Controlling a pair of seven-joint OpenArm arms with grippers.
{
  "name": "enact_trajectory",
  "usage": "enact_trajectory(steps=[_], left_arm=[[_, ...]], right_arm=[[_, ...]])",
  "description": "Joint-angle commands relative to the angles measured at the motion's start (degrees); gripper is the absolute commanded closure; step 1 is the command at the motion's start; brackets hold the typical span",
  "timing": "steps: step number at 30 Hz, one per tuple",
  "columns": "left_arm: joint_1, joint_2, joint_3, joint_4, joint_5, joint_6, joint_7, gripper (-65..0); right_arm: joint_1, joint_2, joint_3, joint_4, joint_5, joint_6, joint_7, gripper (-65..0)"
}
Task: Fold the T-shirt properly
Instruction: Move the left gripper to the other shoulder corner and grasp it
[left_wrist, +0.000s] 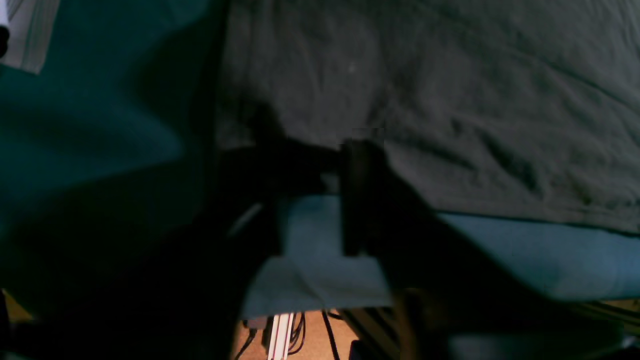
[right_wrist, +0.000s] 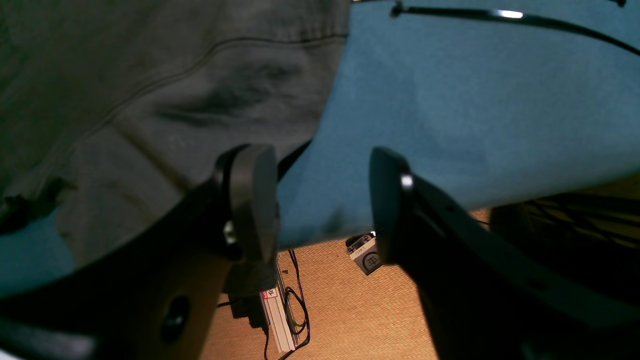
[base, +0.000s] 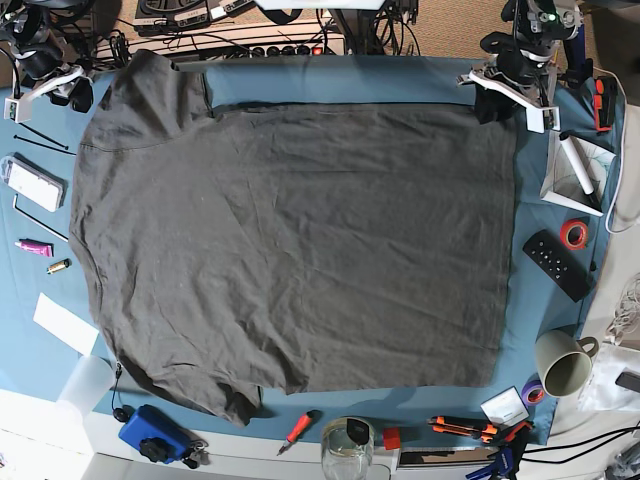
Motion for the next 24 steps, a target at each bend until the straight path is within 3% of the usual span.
enact_trajectory(steps=[1, 5, 10, 12, 17, 20, 24], left_arm=[[0.2, 0.0, -0.1, 1.1, -0.6, -0.3, -1.1, -8.5], [-1.2, 0.0, -0.1, 1.1, -0.5, -0.3, -1.0, 0.0], [-2.0, 0.0, -0.1, 1.3, 3.5, -0.3, -1.5, 0.0], [-2.0, -0.1, -0.1, 1.7, 6.2, -0.3, -1.5, -6.6], [-2.0, -0.1, -0.1, 3.9, 9.1, -0.3, -1.6, -39.1], [-2.0, -0.1, -0.1, 4.8, 9.1, 0.1, -1.9, -41.2], [-2.0, -0.4, -0.1, 4.8, 10.1, 4.6, -2.7, -41.2]], right_arm=[[-0.3, 1.0, 0.7, 0.9, 0.5, 0.2, 1.1, -29.6], [-0.3, 1.0, 0.7, 0.9, -0.6, 0.2, 1.6, -29.6], [-0.3, 1.0, 0.7, 0.9, -1.4, 0.2, 2.2, -29.6], [-0.3, 1.0, 0.7, 0.9, -1.4, 0.2, 2.2, -29.6], [-0.3, 1.0, 0.7, 0.9, -1.4, 0.2, 2.2, -29.6], [-0.3, 1.0, 0.7, 0.9, -1.4, 0.2, 2.2, -29.6], [-0.3, 1.0, 0.7, 0.9, -1.7, 0.2, 2.1, -29.6]])
